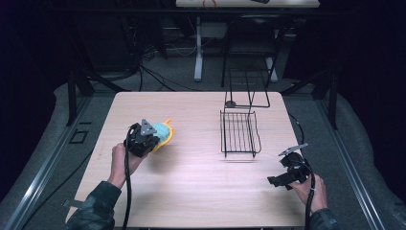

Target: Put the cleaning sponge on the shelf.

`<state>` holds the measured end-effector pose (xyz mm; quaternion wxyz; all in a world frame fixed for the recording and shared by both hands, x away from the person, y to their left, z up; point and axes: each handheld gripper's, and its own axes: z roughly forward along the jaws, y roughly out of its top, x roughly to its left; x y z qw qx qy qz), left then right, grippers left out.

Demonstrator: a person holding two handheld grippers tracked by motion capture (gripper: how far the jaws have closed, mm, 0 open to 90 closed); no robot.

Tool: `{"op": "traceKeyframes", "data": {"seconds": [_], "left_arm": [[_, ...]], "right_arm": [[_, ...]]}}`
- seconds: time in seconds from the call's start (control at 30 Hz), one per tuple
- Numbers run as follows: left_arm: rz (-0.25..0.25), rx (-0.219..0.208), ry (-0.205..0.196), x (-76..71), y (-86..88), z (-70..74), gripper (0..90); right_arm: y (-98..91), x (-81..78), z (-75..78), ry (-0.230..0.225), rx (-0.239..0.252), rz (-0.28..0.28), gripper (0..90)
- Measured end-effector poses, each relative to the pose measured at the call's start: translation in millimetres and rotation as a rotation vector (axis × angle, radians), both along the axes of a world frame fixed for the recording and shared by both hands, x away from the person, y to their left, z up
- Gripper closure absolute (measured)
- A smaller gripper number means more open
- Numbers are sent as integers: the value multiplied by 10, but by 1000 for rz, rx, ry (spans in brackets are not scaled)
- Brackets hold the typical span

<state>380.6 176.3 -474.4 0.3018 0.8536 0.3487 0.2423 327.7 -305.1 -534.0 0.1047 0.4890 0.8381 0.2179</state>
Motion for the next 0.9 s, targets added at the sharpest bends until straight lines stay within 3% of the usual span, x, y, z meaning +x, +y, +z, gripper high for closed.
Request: {"op": "traceKeyframes", "data": {"seconds": [0.03,0.53,0.9], "left_arm": [[-6,0,-4,1,-34,5,887],[-52,7,1,29,-215,42,887],[-81,-3,-19,31,-346,102,887]], "right_arm": [[1,-3,1,2,-17,8,0],[2,-7,2,7,-21,6,0],[3,-10,4,-4,-26,6,0]]}}
